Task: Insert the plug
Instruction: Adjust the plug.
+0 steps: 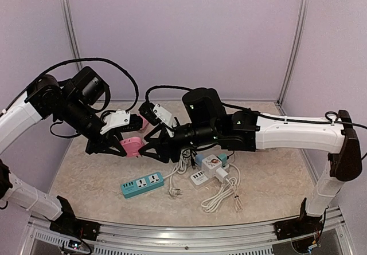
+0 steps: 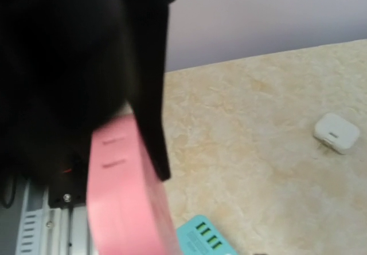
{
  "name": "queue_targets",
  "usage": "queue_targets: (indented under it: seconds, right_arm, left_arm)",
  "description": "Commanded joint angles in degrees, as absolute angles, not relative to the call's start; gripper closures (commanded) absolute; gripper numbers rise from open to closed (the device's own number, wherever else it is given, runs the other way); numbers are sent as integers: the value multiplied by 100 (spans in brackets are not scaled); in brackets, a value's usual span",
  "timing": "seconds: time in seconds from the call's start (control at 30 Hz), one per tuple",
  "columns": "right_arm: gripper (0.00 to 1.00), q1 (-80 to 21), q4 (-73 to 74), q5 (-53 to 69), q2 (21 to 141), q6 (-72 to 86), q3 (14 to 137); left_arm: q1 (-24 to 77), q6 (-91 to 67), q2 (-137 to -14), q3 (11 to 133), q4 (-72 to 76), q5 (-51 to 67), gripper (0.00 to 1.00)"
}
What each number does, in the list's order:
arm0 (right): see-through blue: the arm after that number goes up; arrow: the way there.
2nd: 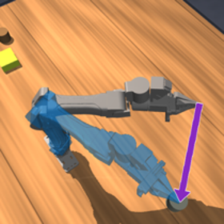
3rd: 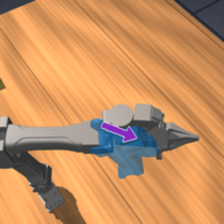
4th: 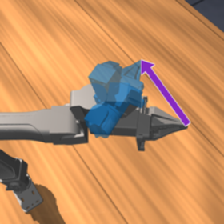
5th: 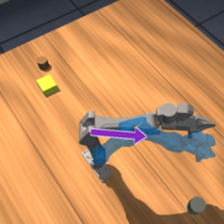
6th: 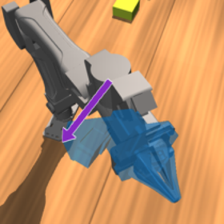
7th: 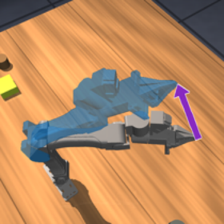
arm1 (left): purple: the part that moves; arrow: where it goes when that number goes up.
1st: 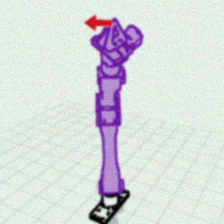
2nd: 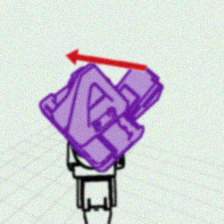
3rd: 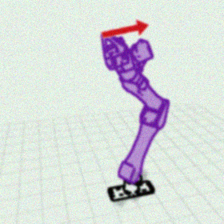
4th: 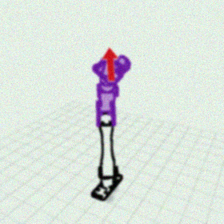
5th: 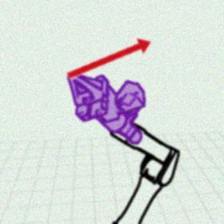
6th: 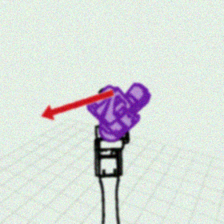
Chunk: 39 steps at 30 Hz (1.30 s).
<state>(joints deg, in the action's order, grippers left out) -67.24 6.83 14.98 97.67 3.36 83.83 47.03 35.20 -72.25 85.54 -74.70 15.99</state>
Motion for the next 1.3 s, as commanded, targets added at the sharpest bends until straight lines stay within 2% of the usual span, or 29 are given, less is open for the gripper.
queue_targets:
  seconds: [0.0, 0.13, 0.23, 0.3, 0.33, 0.37, 0.4, 0.5, 0.6, 0.8, 0.9, 1.03, 1.17, 1.27]
  right_arm:
    - [55, -6639, 219, 1947, 9967, 606, 8483]
    - [73, -6587, -251, 2144, 10066, 912, 8416]
    - [98, -6568, -454, 2283, 10106, 1031, 8385]
    - [100, -6563, -491, 2265, 10097, 1083, 8348]
    - [100, -6550, -555, 2278, 10061, 1111, 8277]
    - [100, -6527, -675, 2291, 10004, 1172, 8175]
    - [100, -6500, -830, 2323, 9923, 1256, 8056]
    - [100, -6436, -1414, 2378, 9637, 1491, 7698]
    - [100, -6449, -2005, 2448, 9407, 1559, 7469]
    - [100, -6540, -3808, 2416, 9027, 1592, 6646]
    - [100, -6581, -4092, 2421, 8984, 1563, 6582]
    - [100, -6620, -4182, 2431, 9027, 1539, 6610]
    - [100, -6631, -4221, 2494, 9121, 1546, 6690]
    - [100, -6645, -4145, 2513, 9151, 1504, 6741]
  left_arm:
    - [4746, 3575, -7284, 8640, -7528, 1600, 100]
    - [4755, 3560, -7316, 8745, -7531, 1728, 100]
    - [4755, 3581, -7320, 8785, -7539, 1771, 100]
    - [4750, 3567, -7298, 8790, -7490, 1798, 99]
    - [4742, 3545, -7269, 8803, -7441, 1783, 84]
    - [4721, 3505, -7228, 8825, -7389, 1772, 65]
    - [4679, 3466, -7183, 8855, -7343, 1760, 54]
    - [4464, 3470, -6979, 9012, -7313, 1933, 37]
    - [4113, 3789, -6513, 9034, -7087, 2660, 29]
    - [4032, 3046, -6095, 8526, -6247, 3604, 32]
    - [4054, 2707, -6085, 8430, -5870, 3883, 30]
    - [4251, 2615, -6214, 8595, -5643, 3809, 32]
    - [4419, 2372, -6322, 8662, -5457, 3719, 42]
    - [4421, 2279, -6353, 8657, -5403, 3715, 55]
